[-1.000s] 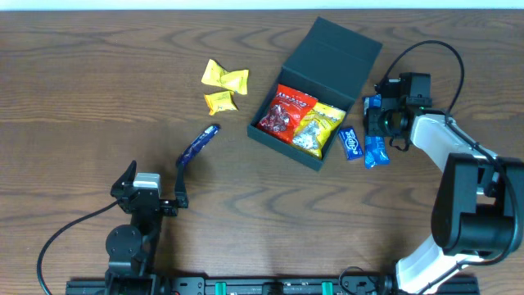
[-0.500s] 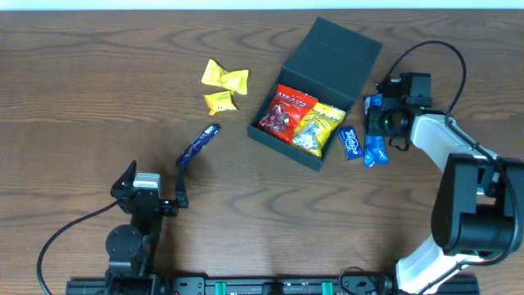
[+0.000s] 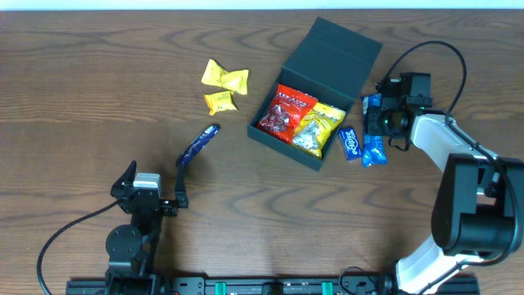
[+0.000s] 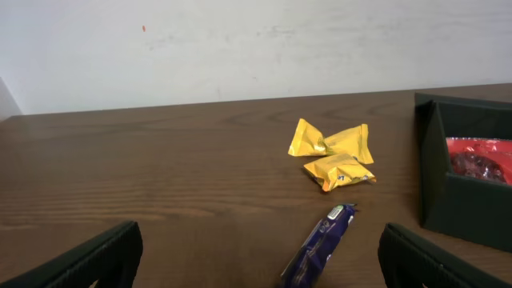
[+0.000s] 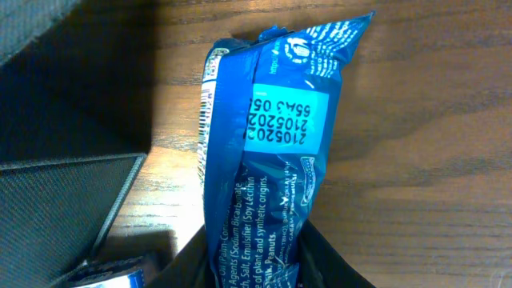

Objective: Pack container
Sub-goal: 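Lift the blue bar and lower it into the box's back edge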

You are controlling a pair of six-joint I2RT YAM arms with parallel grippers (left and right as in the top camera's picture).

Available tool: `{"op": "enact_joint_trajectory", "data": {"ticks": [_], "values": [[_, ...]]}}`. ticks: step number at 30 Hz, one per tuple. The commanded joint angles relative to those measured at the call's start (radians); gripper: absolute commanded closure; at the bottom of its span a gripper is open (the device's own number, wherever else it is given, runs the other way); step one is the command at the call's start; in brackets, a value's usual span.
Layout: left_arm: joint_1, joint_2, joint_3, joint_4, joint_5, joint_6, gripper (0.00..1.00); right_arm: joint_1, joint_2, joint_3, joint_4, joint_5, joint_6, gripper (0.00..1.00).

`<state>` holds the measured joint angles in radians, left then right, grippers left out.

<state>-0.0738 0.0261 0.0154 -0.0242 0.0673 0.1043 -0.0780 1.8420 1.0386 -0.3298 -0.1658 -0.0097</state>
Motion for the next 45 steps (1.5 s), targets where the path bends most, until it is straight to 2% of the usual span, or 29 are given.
{"op": "enact_joint_trajectory", "data": {"ticks": [1,7,18,29,45], "values": [[-0.002,-0.002,-0.011,-0.047,0.001,-0.003,0.05,0.008,-0.041,-0.005,-0.023,-0.018,0.013,0.74],[-0.002,-0.002,-0.011,-0.046,0.001,-0.004,0.05,0.013,-0.106,-0.005,-0.073,-0.018,0.013,0.81],[-0.002,-0.002,-0.011,-0.047,0.001,-0.003,0.05,0.037,-0.2,-0.005,-0.121,-0.019,0.016,0.81],[-0.002,-0.002,-0.011,-0.047,0.001,-0.003,0.05,0.136,-0.293,-0.005,-0.131,-0.029,0.033,0.8],[-0.002,-0.002,-0.011,-0.047,0.001,-0.004,0.05,0.226,-0.311,0.092,-0.132,-0.18,0.039,0.8]]}}
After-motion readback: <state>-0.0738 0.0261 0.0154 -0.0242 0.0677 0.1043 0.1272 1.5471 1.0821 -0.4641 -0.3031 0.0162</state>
